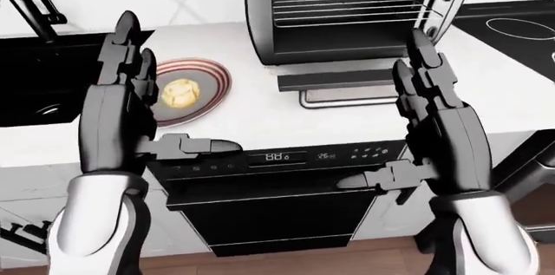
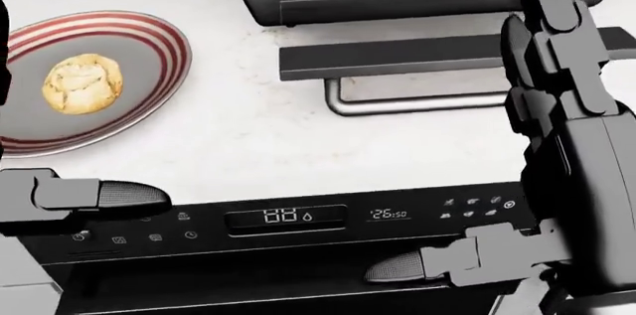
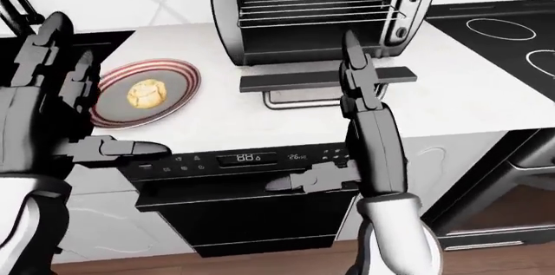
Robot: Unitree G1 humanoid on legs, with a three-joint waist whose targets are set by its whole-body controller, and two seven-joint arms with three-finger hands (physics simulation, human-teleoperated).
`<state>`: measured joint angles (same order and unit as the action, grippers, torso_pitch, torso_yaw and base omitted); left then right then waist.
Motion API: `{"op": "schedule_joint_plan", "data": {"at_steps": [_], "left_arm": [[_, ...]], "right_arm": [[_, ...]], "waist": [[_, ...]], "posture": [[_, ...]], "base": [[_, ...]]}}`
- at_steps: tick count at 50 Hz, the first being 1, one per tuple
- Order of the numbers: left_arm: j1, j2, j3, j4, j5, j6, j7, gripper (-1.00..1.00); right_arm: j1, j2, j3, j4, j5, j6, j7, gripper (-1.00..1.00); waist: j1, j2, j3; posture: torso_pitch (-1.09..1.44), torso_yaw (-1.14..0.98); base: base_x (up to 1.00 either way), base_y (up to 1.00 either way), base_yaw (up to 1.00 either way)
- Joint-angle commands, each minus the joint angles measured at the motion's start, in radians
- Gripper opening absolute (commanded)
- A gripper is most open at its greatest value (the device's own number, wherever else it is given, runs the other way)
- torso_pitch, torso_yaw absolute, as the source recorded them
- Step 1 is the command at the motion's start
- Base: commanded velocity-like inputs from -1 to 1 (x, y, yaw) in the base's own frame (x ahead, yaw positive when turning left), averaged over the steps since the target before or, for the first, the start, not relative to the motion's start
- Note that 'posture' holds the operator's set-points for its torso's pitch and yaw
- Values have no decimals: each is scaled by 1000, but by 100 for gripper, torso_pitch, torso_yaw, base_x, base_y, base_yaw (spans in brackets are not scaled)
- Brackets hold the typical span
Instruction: Place the scone on the rack of the toaster oven.
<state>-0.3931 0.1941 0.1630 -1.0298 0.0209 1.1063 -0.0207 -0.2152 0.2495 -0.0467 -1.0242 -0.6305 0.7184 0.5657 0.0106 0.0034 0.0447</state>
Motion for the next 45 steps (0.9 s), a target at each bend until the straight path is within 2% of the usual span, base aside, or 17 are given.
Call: {"op": "schedule_joint_plan", "data": {"at_steps": [1, 4, 7, 9, 11, 18, 26, 27, 29, 31, 32, 34, 37, 38, 39, 41, 45], "left_arm": [[-21, 10, 5, -17, 7, -26, -4, 100], [-33, 13, 15, -17, 7, -17, -11, 100], [-32, 14, 17, -17, 8, -17, -13, 100], [-34, 14, 21, -17, 6, -16, -14, 100], [-36, 16, 26, -17, 4, -14, -16, 100], [-29, 24, 39, -17, -10, -21, -11, 100], [-19, 29, 32, -17, -22, -28, 6, 100], [-16, 27, 35, -17, -24, -31, 7, 100], [-9, 30, 34, -17, -23, -35, 7, 100], [-13, 31, 33, -17, -24, -33, 8, 100], [-13, 29, 30, -17, -24, -33, 9, 100], [-4, 25, 21, -17, -18, -40, 10, 100], [-6, 21, 14, -17, -7, -39, 4, 100], [-7, 20, 13, -17, -3, -39, 1, 100], [-6, 17, 12, -17, 0, -40, -1, 100], [-6, 18, 9, -17, 9, -42, -7, 100], [-9, 12, 5, -17, 20, -40, -15, 100]], "right_arm": [[-21, 5, 9, -23, 4, -14, -8, 100], [-50, 31, -8, -23, -2, -18, 10, 100], [-83, 42, -22, -23, -24, -24, 25, 100], [-76, 44, -10, -23, -33, -26, 26, 100], [-75, 38, -6, -23, -34, -25, 25, 100], [-78, 35, 5, -23, -51, -28, 29, 100], [-64, 37, 12, -23, -65, -48, 37, 100], [-64, 44, 7, -23, -69, -52, 42, 100], [-59, 51, 3, -23, -70, -62, 45, 100], [-62, 55, 4, -23, -73, -61, 46, 100], [-58, 54, 6, -23, -74, -66, 47, 100], [-50, 55, 6, -23, -71, -73, 46, 100], [-44, 54, 3, -23, -66, -78, 46, 100], [-43, 54, 1, -23, -62, -77, 44, 100], [-39, 51, 0, -23, -58, -78, 40, 100], [-35, 53, 3, -23, -54, -79, 40, 100], [-32, 45, -1, -23, -44, -79, 32, 100]], "waist": [[-4, 9, -10], [-4, -23, -10], [-5, -17, 0], [-14, -6, 5], [-20, 38, -8], [-16, 13, -30], [-22, 16, -31], [-21, 22, -47], [-13, 20, -31], [-7, 2, -20], [-7, -2, -25], [-6, 11, -31], [-12, 64, -23], [-13, 90, -33], [-10, 62, -37], [-8, 88, -22], [-20, 46, -7]], "posture": [[0, 0], [0, 0], [0, 0], [0, 0], [0, 0], [0, 0], [0, 0], [0, 0], [0, 0], [0, 0], [0, 0], [0, 0], [0, 0], [0, 0], [0, 0], [0, 0], [0, 0]], "base": [[9, 2, 0], [0, 0, 0], [0, 0, 0], [0, 0, 0], [0, 0, 0], [0, 0, 0], [0, 1, 0], [0, 9, 0], [0, 20, 0], [0, 28, 0], [0, 29, 0], [0, 29, 0], [0, 32, 0], [0, 34, 0], [0, 34, 0], [0, 41, 0], [0, 42, 0]]}}
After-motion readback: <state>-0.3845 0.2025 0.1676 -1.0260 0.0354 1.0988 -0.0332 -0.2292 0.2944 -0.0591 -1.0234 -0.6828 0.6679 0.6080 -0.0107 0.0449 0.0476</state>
